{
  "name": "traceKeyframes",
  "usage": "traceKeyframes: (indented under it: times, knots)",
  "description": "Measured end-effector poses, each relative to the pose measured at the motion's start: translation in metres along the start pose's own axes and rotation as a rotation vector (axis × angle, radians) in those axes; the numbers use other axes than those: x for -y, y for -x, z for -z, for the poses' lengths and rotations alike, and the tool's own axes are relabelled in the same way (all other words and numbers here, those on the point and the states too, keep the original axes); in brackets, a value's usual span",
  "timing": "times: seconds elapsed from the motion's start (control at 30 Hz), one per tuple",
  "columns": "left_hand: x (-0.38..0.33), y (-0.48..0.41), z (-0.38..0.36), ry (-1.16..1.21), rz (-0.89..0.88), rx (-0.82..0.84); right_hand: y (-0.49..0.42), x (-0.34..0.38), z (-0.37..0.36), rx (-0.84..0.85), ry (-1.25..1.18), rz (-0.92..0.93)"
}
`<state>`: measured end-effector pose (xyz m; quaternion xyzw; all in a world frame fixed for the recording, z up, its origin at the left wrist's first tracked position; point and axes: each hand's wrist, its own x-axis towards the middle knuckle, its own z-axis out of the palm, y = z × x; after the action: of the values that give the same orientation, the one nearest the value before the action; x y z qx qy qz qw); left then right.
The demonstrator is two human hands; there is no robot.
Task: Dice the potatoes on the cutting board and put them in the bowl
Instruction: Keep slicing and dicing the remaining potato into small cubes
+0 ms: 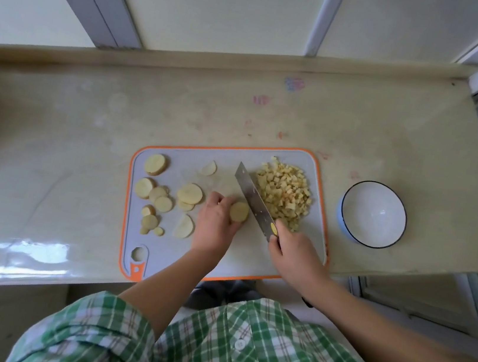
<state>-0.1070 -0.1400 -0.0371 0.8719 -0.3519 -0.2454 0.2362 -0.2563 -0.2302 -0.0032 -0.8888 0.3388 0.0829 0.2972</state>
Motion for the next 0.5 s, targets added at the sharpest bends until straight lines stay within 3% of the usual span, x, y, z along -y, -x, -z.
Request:
traceKeyframes:
  times: [0.17, 0.5]
  knots:
    - [0.001, 0.003, 0.002, -0.005, -0.046, -0.054, -0.002, 0.008, 0.009, 0.017, -0.006, -0.005]
    - [-0.002, -0.004, 0.002, -0.055, -0.056, -0.009, -0.005, 0.023, 0.012, 0.117, 0.025, -0.063]
